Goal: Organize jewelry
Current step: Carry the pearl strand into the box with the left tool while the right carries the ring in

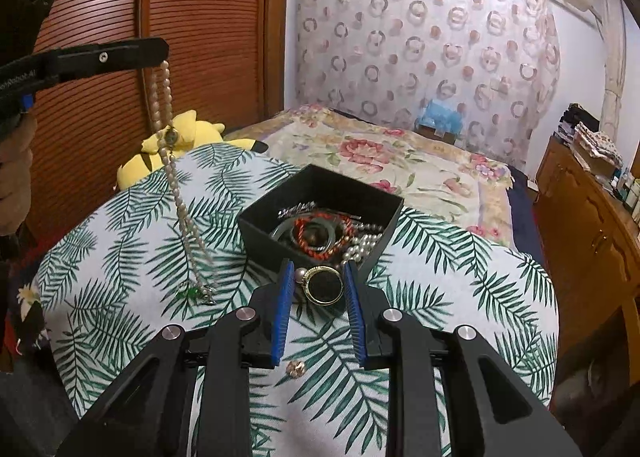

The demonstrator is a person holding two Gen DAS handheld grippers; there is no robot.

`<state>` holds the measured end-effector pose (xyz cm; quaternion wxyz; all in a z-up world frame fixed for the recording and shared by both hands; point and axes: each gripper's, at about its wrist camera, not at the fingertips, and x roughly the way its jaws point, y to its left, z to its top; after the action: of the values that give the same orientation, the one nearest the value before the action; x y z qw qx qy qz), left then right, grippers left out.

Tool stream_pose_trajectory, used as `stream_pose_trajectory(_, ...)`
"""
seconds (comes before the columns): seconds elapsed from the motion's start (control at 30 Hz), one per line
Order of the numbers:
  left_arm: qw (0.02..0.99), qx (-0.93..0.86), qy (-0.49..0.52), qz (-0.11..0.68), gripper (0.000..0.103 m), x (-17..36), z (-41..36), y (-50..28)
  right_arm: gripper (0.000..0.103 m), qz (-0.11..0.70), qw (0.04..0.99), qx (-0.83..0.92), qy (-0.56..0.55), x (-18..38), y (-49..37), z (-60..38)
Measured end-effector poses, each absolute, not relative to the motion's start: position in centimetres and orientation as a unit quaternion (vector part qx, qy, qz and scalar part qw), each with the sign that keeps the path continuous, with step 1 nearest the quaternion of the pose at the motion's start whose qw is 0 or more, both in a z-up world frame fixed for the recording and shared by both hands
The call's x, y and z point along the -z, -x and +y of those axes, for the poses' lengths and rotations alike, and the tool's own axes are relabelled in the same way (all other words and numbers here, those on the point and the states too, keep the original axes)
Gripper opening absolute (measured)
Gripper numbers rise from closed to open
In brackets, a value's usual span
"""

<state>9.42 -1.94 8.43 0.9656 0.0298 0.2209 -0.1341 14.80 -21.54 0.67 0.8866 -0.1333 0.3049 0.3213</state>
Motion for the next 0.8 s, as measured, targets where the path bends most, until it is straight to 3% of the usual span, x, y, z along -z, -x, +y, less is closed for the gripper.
stream_pose_trajectory(0.8, 0.976, 0.116, -0.033, 0.184, 0.004, -14.1, -3.1, -12.4, 0.028, 0.314, 0.885, -0.323, 0.115, -1.3, -19.1, -20.5)
